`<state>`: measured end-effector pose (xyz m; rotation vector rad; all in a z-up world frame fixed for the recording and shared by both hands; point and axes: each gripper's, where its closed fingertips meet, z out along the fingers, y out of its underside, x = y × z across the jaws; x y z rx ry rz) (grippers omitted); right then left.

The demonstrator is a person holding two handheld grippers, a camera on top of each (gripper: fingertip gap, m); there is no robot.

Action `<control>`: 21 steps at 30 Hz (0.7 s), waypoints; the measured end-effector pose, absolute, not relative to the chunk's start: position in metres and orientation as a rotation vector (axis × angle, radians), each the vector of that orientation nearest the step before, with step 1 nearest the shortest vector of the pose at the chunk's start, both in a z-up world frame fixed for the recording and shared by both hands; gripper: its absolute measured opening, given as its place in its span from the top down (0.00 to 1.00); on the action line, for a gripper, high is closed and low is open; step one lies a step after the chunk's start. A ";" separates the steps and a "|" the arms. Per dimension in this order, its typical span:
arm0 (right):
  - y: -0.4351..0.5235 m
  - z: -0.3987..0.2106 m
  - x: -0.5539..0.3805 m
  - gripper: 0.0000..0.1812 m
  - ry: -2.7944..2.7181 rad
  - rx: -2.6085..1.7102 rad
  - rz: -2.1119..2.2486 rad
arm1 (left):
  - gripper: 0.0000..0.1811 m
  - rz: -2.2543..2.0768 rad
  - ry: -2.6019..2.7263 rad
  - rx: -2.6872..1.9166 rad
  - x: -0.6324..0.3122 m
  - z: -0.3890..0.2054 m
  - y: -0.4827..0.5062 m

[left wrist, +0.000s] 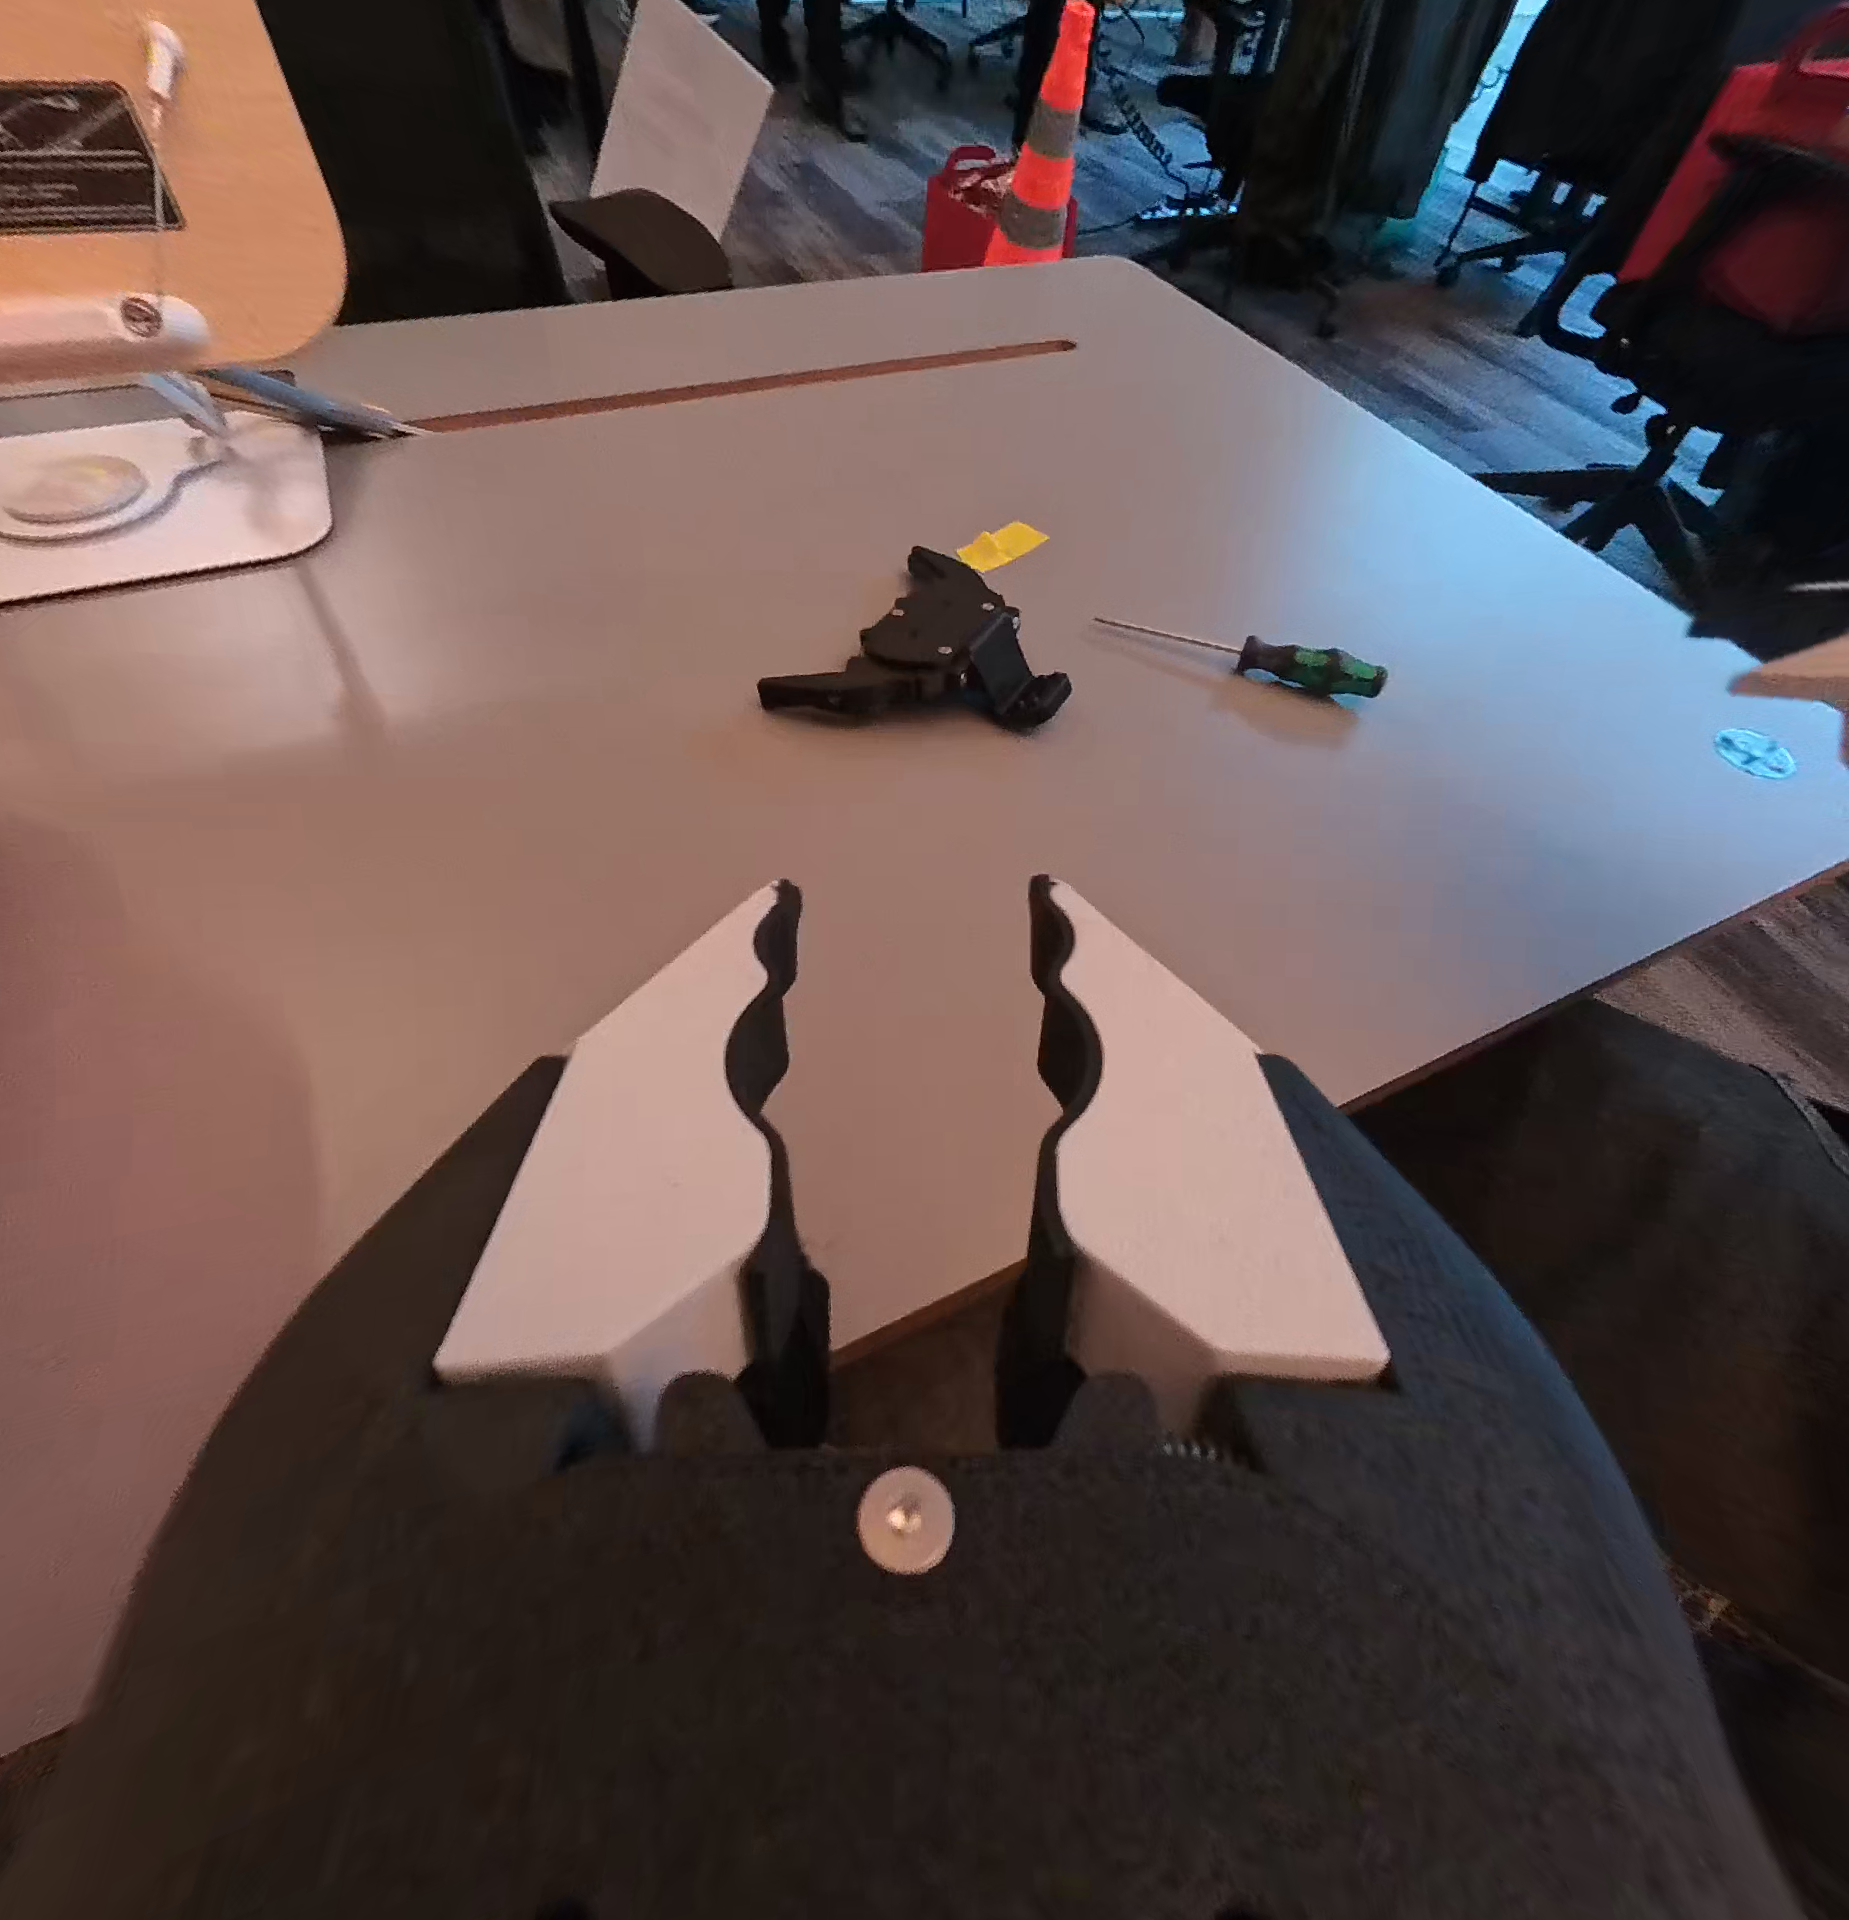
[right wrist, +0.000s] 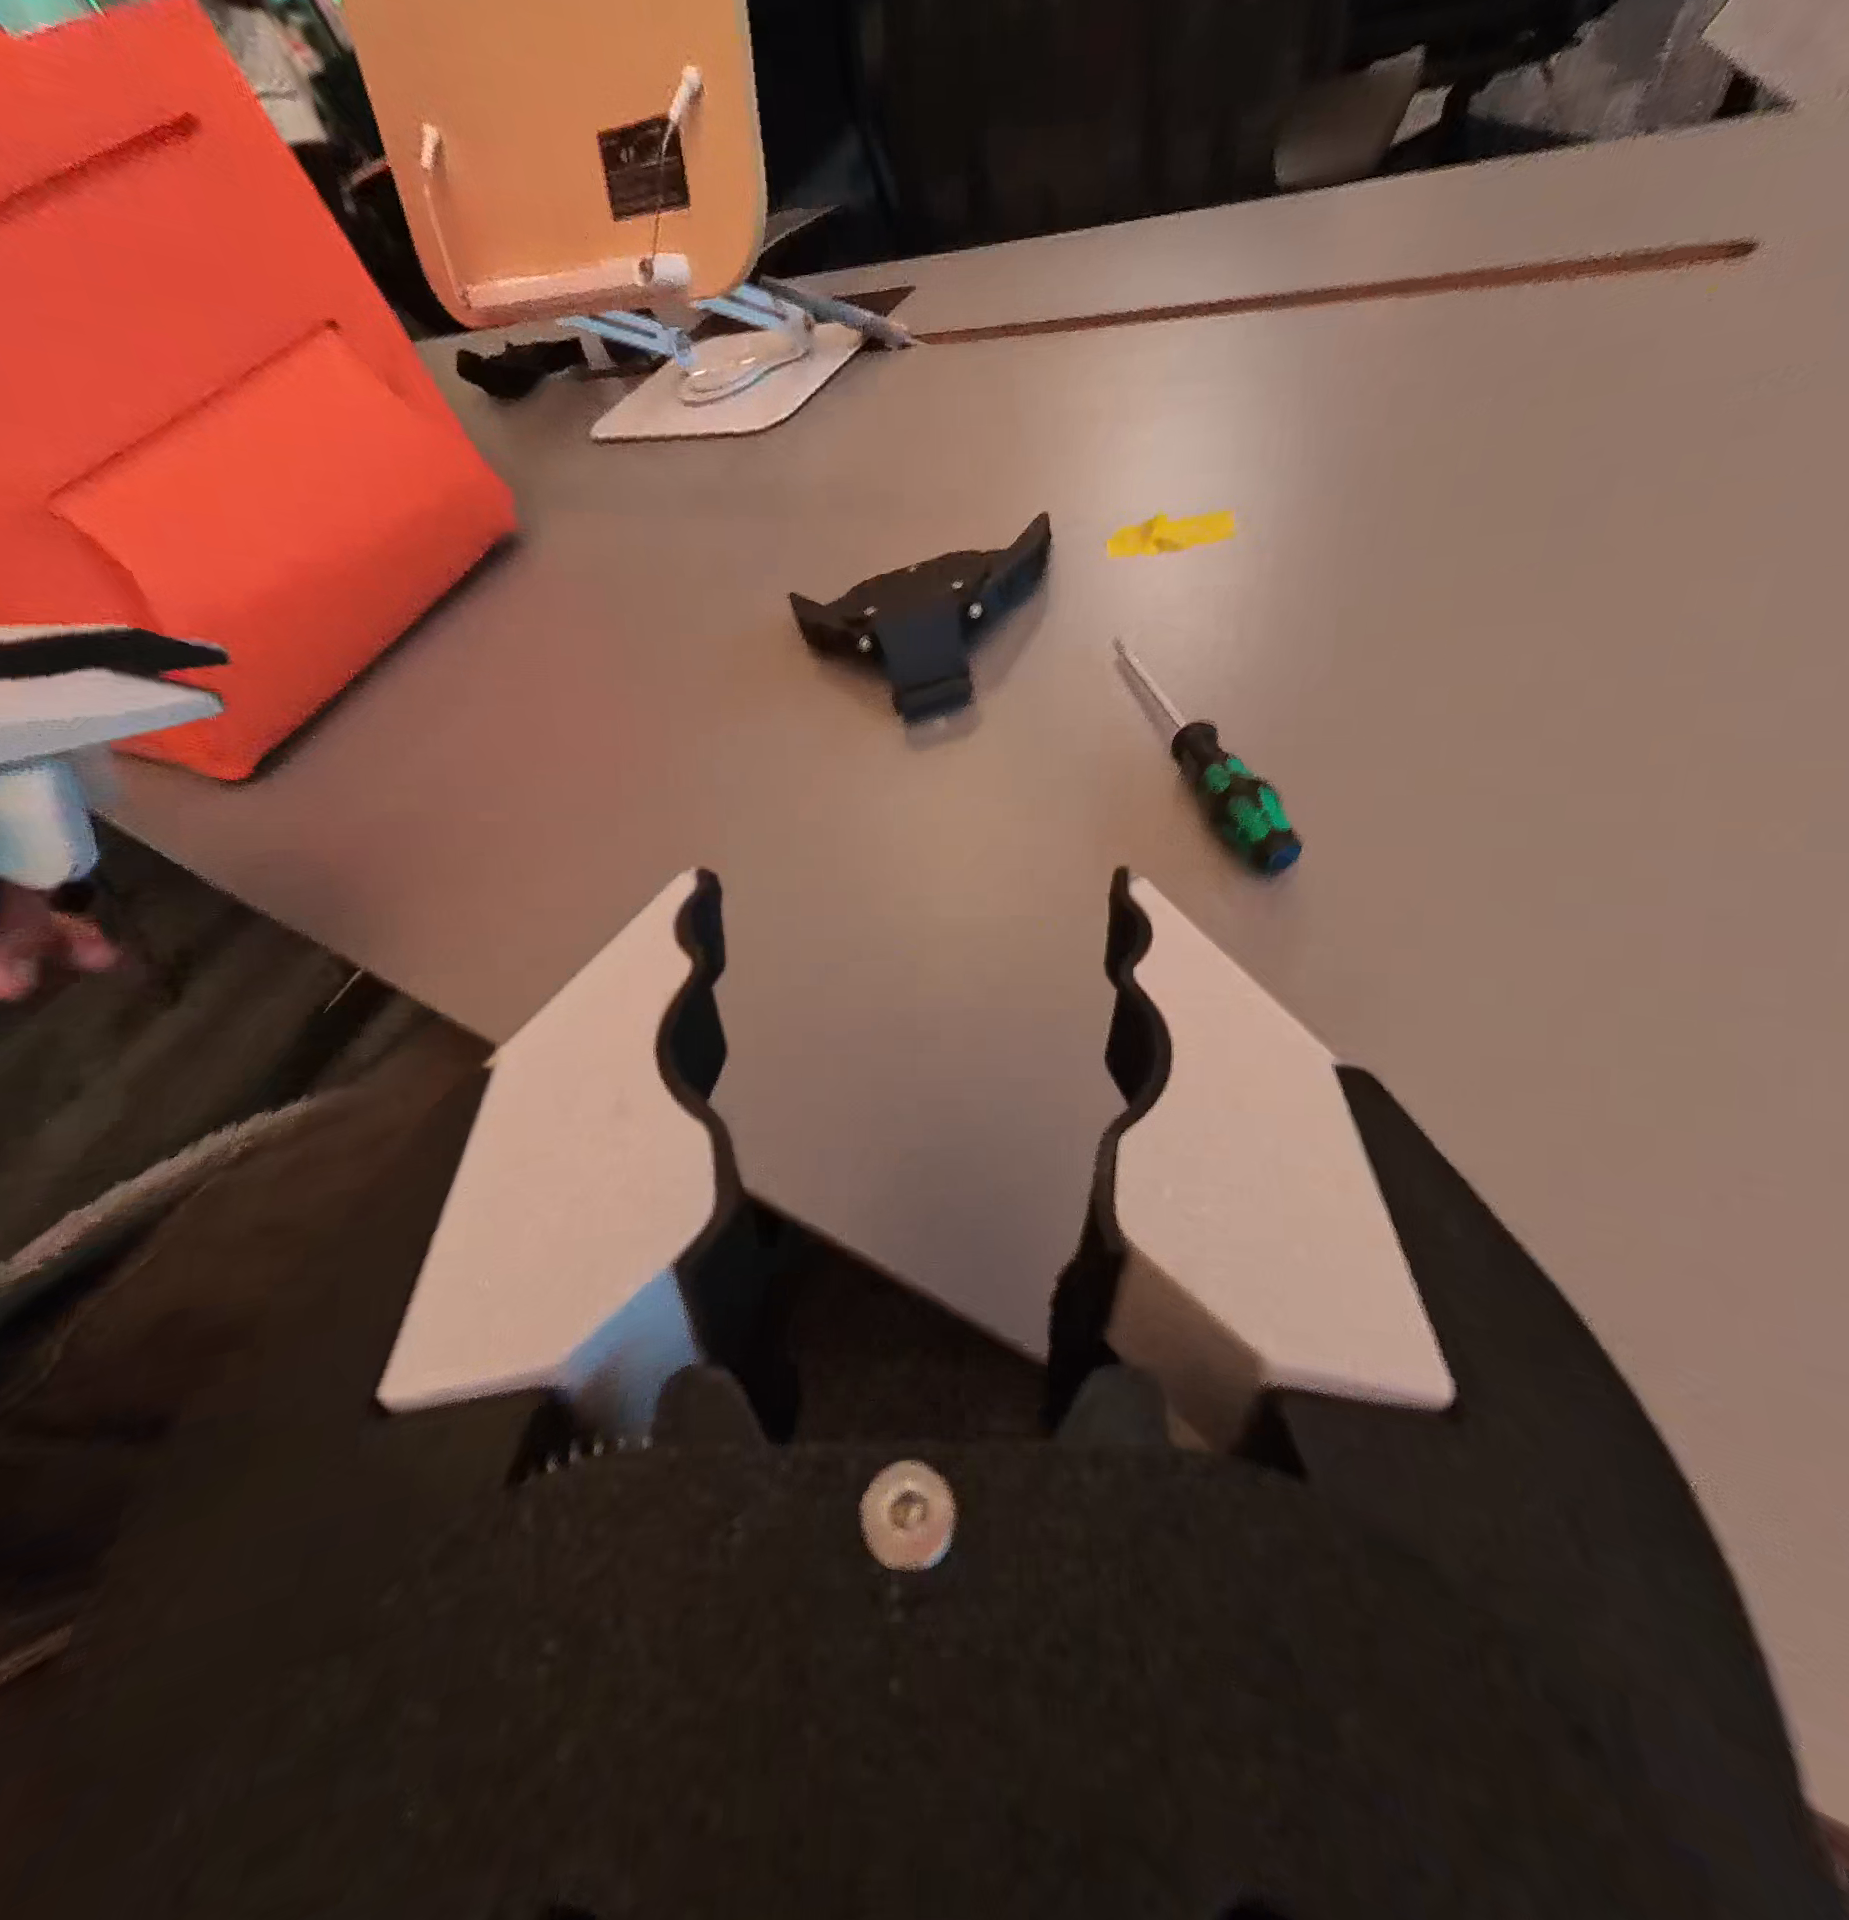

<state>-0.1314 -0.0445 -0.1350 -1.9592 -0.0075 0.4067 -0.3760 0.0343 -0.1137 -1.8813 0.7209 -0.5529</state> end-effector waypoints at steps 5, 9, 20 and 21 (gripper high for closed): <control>-0.052 -0.134 -0.125 0.60 -0.057 -1.954 0.309 | 0.75 -0.512 0.721 -1.862 -0.380 -0.111 0.034; -0.045 -0.146 -0.128 0.59 -0.116 -1.995 0.265 | 0.75 -0.535 0.724 -1.881 -0.377 -0.115 0.036; -0.067 -0.082 -0.253 1.00 -0.667 -1.734 0.204 | 0.73 -0.058 0.711 -1.916 -0.378 -0.132 0.091; -0.075 -0.072 -0.284 1.00 -0.748 -1.667 0.183 | 0.73 0.029 0.731 -1.902 -0.377 -0.134 0.096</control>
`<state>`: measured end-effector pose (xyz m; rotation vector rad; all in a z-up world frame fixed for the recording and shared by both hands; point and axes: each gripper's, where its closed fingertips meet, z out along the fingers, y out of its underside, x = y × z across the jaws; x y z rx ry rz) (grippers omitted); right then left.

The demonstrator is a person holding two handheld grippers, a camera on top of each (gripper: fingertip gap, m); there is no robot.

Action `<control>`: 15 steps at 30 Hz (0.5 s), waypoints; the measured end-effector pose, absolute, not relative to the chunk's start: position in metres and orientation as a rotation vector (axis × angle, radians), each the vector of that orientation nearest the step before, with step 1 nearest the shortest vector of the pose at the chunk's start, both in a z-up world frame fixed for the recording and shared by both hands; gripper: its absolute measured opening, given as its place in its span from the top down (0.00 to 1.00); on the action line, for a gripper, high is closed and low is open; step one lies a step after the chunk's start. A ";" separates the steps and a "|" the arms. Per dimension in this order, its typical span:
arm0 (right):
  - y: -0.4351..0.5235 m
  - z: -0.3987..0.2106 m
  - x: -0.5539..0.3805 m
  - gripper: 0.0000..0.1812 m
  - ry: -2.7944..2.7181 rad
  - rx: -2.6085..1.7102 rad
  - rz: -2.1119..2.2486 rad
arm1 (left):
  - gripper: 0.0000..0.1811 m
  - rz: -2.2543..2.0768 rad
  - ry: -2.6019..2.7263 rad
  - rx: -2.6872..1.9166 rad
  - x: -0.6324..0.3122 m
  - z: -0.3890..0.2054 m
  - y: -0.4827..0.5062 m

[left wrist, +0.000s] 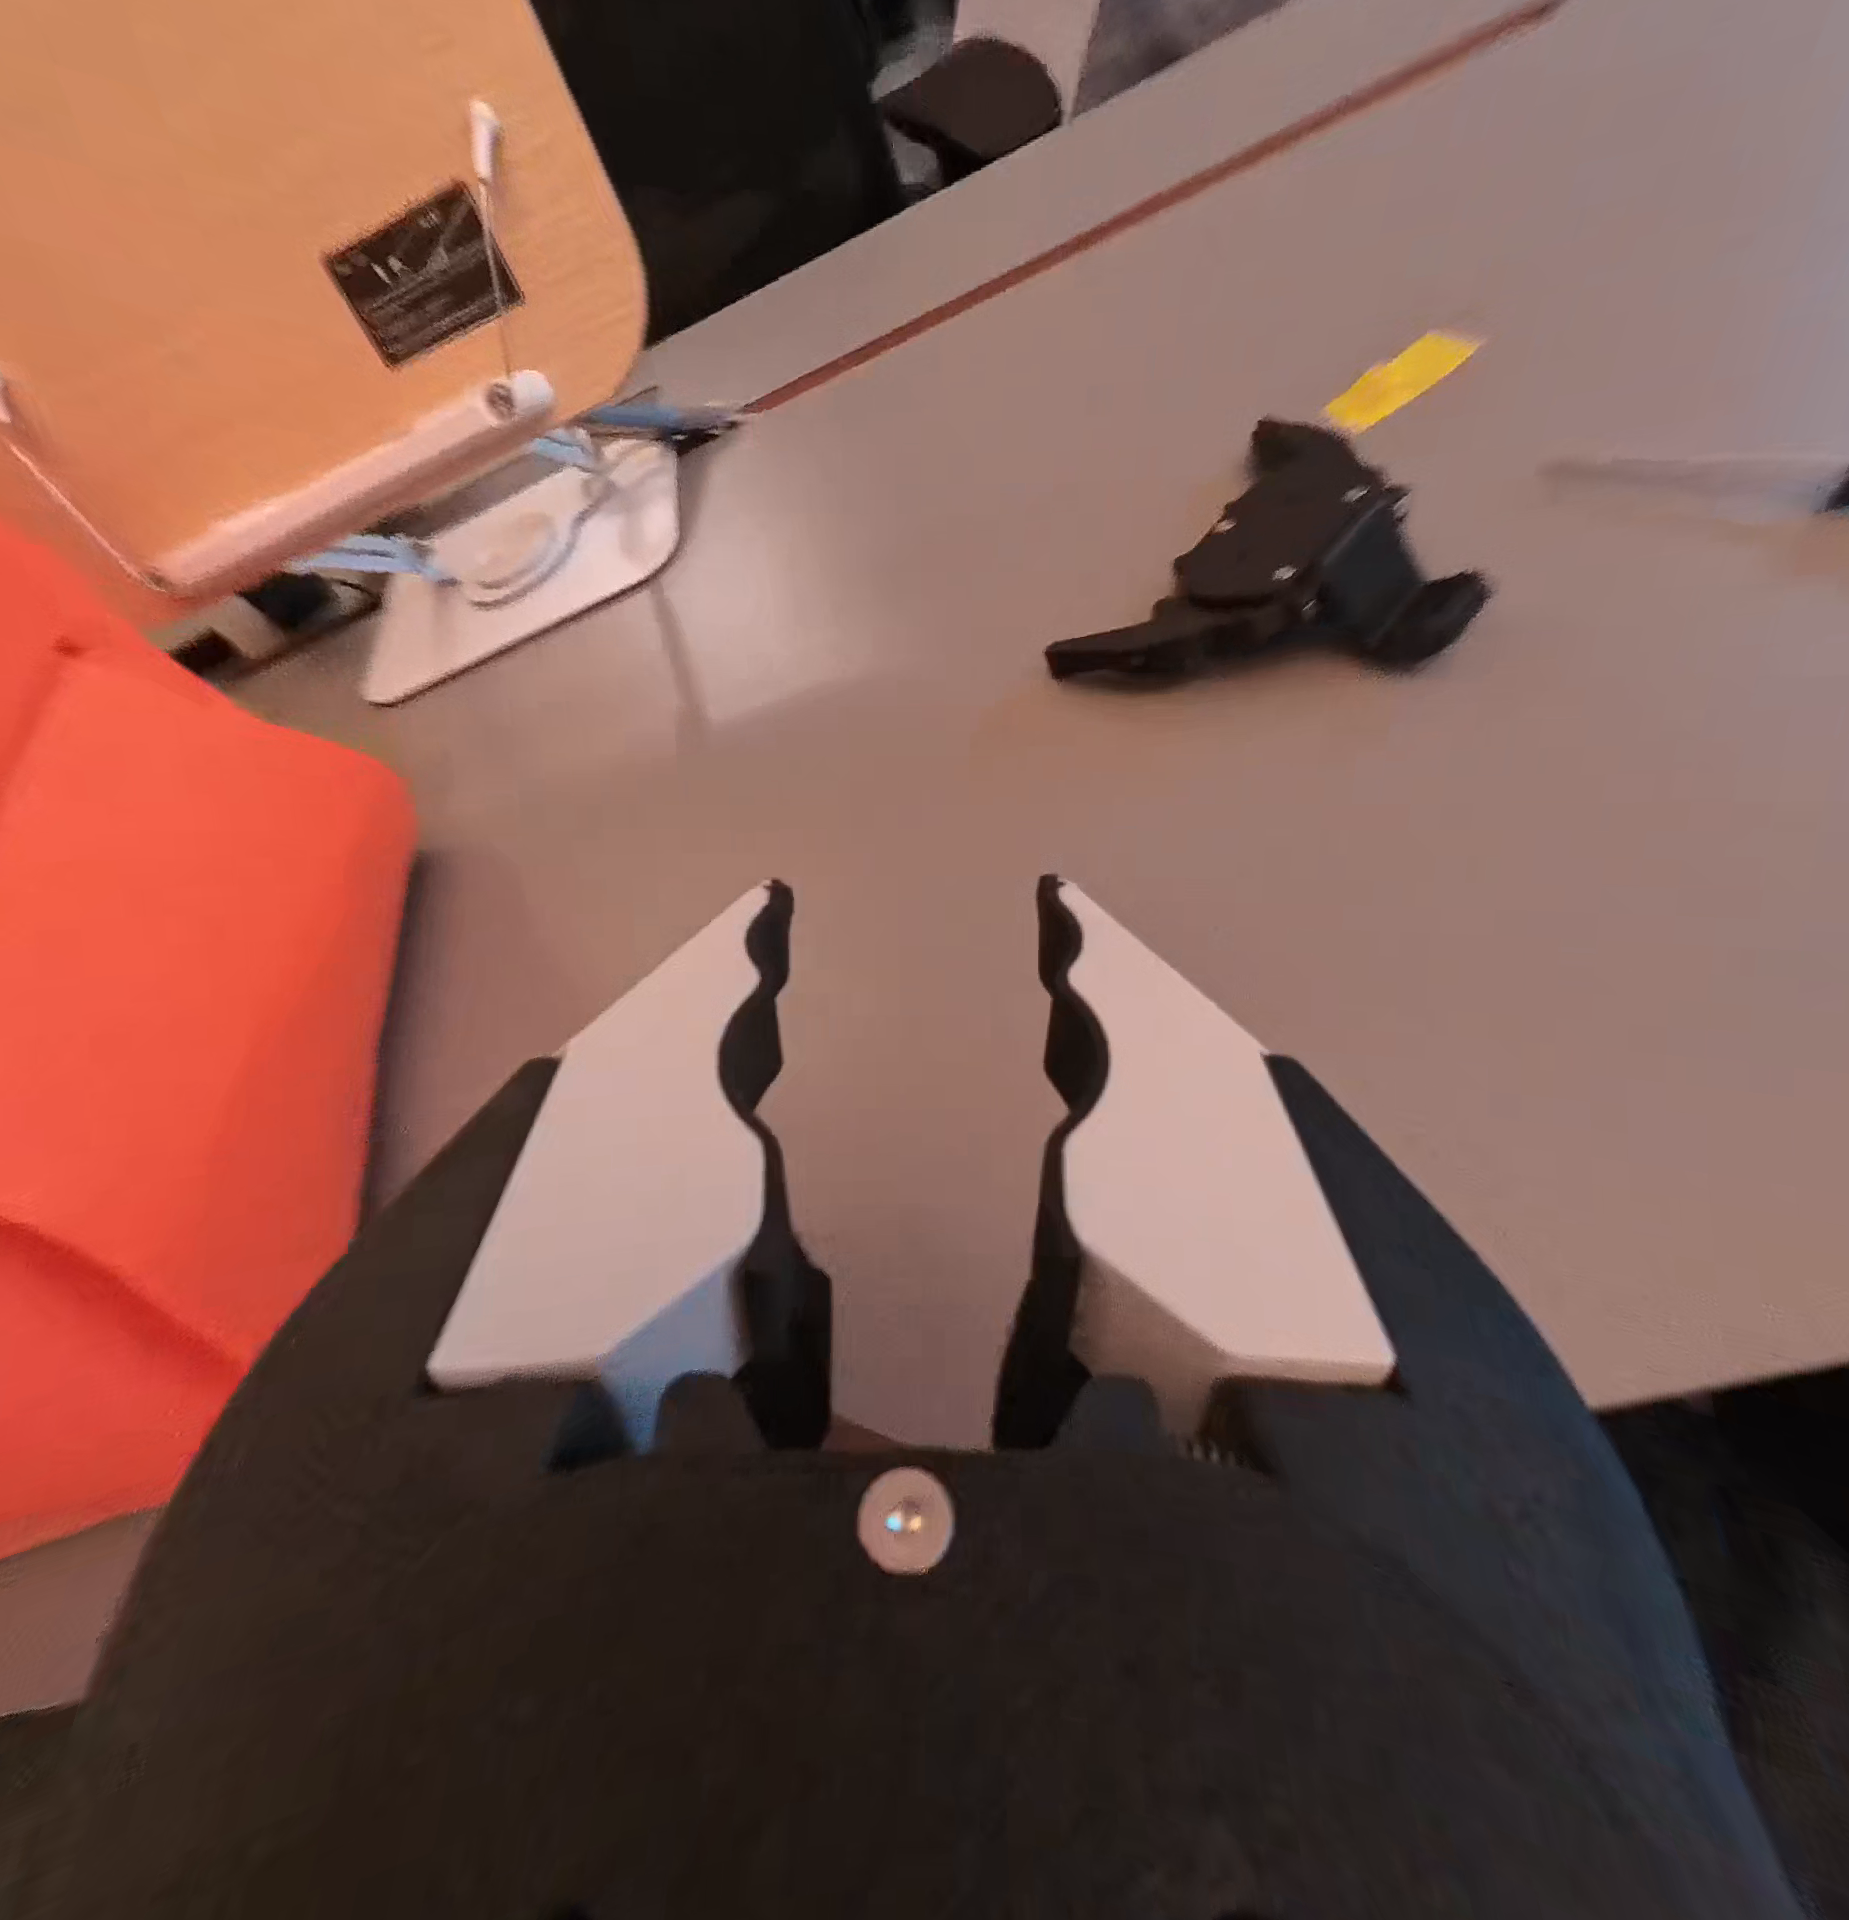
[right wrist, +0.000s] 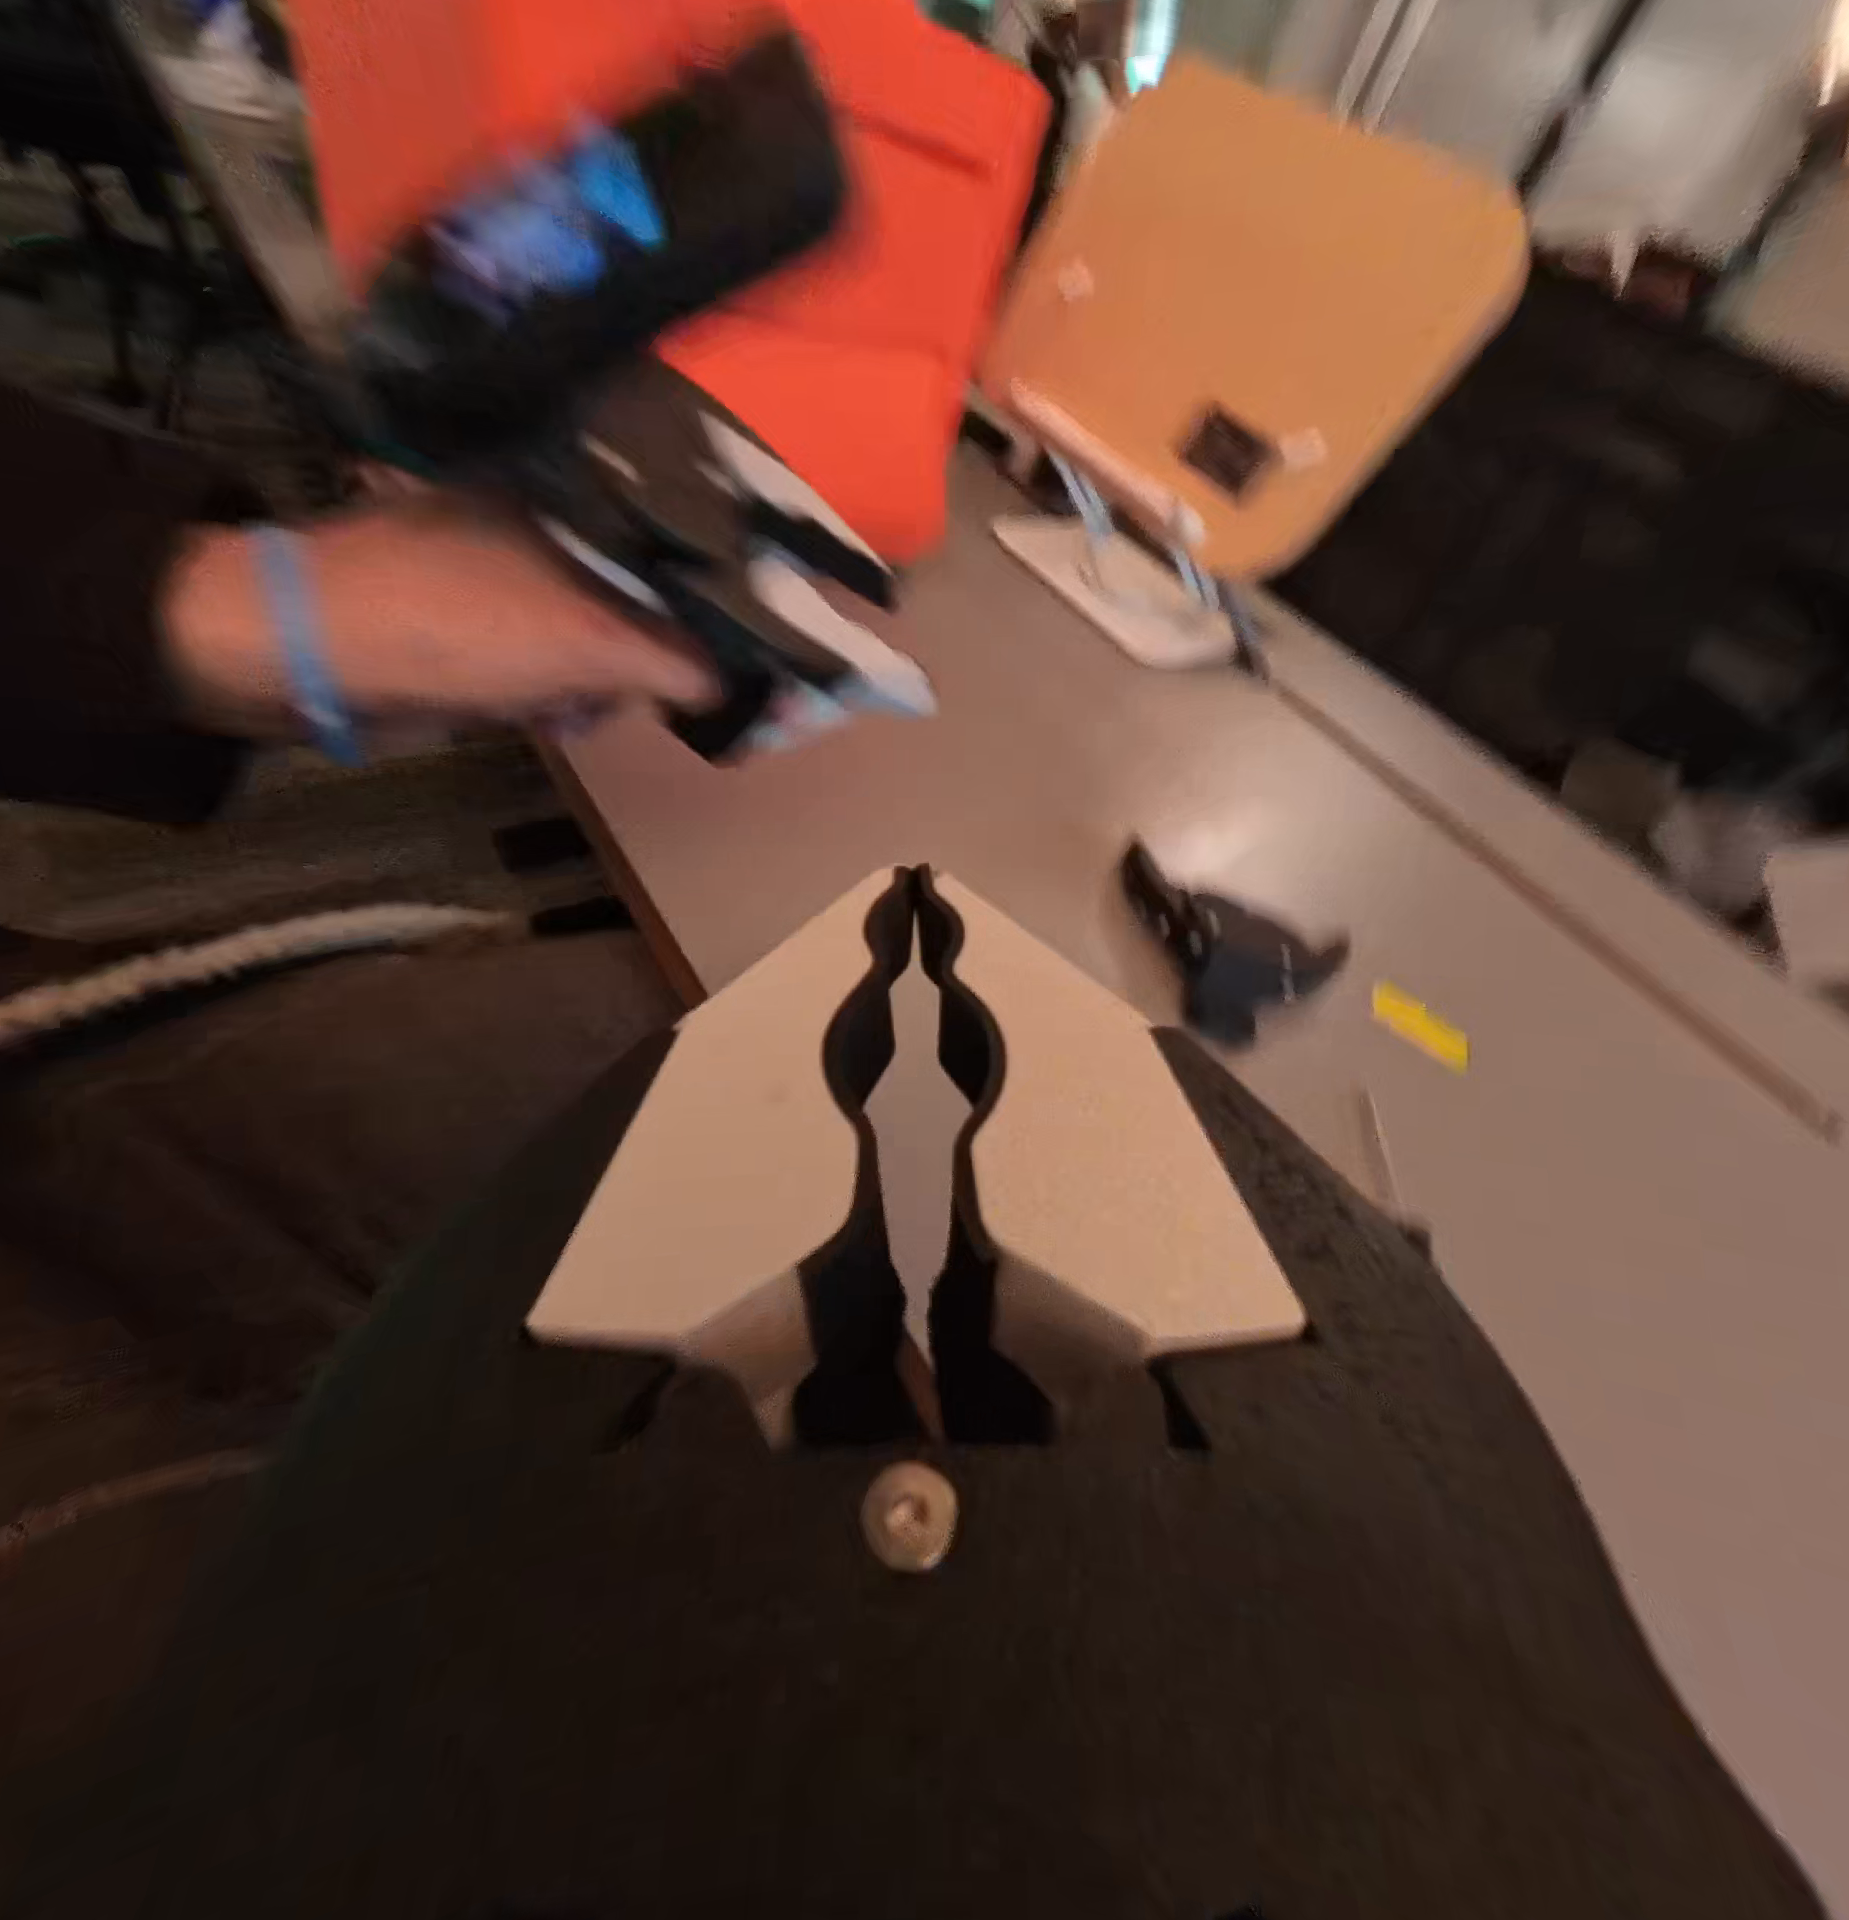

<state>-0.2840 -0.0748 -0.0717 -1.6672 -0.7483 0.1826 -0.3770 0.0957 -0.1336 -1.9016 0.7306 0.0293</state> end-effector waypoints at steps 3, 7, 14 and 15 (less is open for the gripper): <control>-0.090 -0.045 -0.350 1.00 -0.799 -1.524 0.136 | 0.74 0.222 0.817 -1.856 -0.374 -0.140 0.099; -0.089 -0.053 -0.394 1.00 -0.832 -1.554 0.220 | 0.76 0.300 0.874 -1.874 -0.376 -0.152 0.099; -0.082 -0.056 -0.401 1.00 -0.862 -1.535 0.094 | 0.76 0.408 0.965 -1.765 -0.359 -0.148 0.095; -0.081 -0.059 -0.400 1.00 -0.861 -1.546 0.093 | 0.76 0.413 0.969 -1.750 -0.357 -0.146 0.092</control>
